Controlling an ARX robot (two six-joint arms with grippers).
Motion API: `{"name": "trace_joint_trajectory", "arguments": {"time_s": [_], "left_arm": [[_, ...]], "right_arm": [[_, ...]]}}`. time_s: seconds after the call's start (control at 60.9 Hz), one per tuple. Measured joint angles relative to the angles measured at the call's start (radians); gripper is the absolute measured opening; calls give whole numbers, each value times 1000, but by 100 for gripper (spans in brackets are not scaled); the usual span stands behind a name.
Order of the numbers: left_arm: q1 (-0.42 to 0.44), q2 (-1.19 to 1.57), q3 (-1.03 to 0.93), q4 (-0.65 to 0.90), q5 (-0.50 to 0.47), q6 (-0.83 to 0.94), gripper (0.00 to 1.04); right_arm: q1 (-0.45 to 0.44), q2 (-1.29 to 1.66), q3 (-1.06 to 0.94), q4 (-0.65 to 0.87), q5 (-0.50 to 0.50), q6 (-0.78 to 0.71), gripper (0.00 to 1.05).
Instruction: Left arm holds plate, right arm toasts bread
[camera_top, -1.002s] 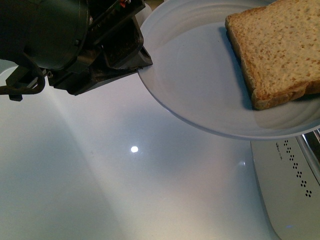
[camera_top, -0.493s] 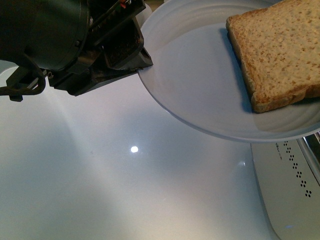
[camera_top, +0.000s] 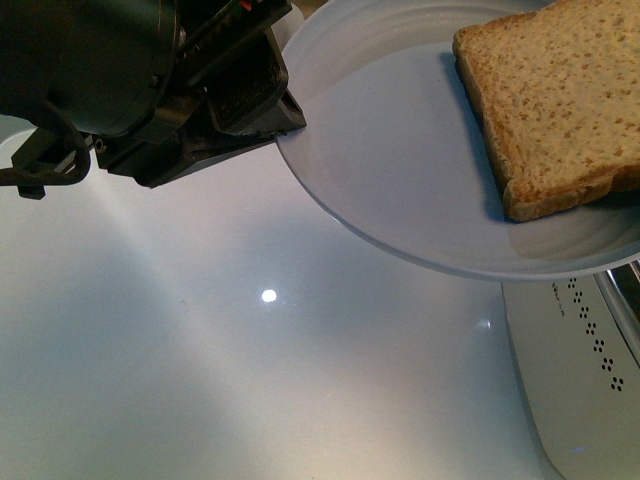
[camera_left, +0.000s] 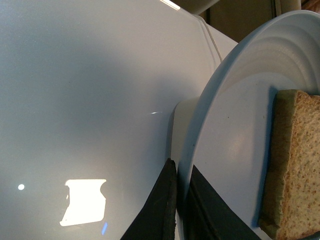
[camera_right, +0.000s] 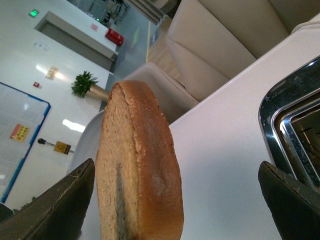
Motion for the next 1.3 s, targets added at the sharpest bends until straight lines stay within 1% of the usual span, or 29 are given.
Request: {"name": "trace_joint_trajectory", "arguments": {"time_s": [0.033,0.099,0.148,0.197,0.214,0.23,0.279,0.312,0.378,0.542,0.575,0.624,0.657,0.772,0.838,0.887,0.986,1.085,1.2,1.298], "left_arm": [[0,0,0,0,0,0,3],[0,0,0,0,0,0,3],[0,0,0,0,0,0,3],[0,0,0,0,0,0,3],[0,0,0,0,0,0,3],[0,0,0,0,0,0,3],[0,0,0,0,0,0,3],[0,0,0,0,0,0,3],[0,0,0,0,0,0,3],[0,0,0,0,0,0,3],[0,0,0,0,0,0,3],[0,0,0,0,0,0,3],[0,0,0,0,0,0,3],[0,0,0,0,2,0,3],[0,0,0,0,3,-1,3],[0,0,0,0,3,-1,3],[0,0,0,0,3,-1,3],[0,0,0,0,3,-1,3],[0,0,0,0,3,-1,3],[0,0,0,0,3,-1,3]], "right_arm": [[0,6,2,8,-1,3,95],[0,23,9,26,-6,17,90],[2,36,15,38,-6,29,78],[2,40,16,40,-6,31,71],[3,43,17,42,-5,32,67],[4,44,17,42,-5,32,66],[9,48,19,44,-3,35,57],[10,49,19,44,-3,37,54],[16,52,21,48,-3,44,42],[18,54,24,49,-7,48,16],[18,50,25,46,-7,48,13],[18,30,28,26,-8,48,6],[18,11,31,9,-8,47,4],[17,-111,65,-101,6,21,4],[11,-209,106,-196,25,-13,4],[-3,-291,145,-280,31,-47,4],[-38,-384,196,-374,30,-84,4],[-92,-462,245,-464,27,-136,4],[-155,-530,286,-563,56,-289,4],[-170,-540,285,-602,72,-401,4]]}}
